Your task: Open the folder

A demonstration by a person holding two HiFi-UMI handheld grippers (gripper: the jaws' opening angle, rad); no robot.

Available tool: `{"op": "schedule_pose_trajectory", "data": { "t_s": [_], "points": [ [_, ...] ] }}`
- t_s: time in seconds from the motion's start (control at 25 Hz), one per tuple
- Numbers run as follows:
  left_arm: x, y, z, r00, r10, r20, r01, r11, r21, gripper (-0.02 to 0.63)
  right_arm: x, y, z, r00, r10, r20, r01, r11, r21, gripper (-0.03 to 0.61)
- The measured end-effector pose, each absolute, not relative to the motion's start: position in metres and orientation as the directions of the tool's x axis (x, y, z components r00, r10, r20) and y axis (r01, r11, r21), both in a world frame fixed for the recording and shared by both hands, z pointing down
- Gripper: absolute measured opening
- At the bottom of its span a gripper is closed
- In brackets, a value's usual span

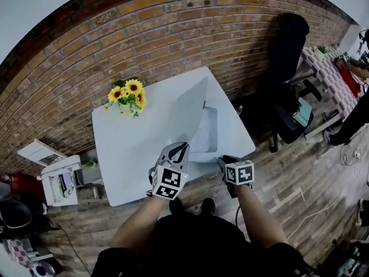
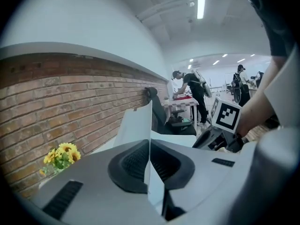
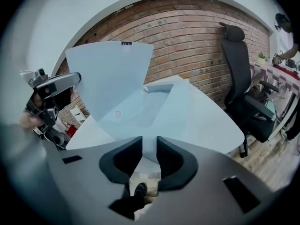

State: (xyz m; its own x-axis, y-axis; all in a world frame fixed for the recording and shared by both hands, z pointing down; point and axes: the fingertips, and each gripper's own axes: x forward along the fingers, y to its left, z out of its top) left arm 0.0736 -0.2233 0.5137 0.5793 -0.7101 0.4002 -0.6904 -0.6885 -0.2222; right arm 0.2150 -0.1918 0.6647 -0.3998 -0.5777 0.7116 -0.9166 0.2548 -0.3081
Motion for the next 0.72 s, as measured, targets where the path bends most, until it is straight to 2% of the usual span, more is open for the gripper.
{"op": "schedule_pose_trajectory", "data": {
  "t_s": [0.36,0.72],
  "points": [
    [-0.005,-0.228,0.524,0.401,-0.822,0.404,-0.831,-0.512,-0.216,0.021,0.223,-0.196,0.672,-0.319,-0.549,0.773,-0.942,0.275,-0.193,0.032],
    [-0.078,-0.233,0.554,0.300,-0.840,0.453,-0.891,-0.416,-0.182,0.026,0.225,-0.196,0.671,-0.309,-0.558,0.770,-0.949,0.239,-0.207,0.026]
  ]
}}
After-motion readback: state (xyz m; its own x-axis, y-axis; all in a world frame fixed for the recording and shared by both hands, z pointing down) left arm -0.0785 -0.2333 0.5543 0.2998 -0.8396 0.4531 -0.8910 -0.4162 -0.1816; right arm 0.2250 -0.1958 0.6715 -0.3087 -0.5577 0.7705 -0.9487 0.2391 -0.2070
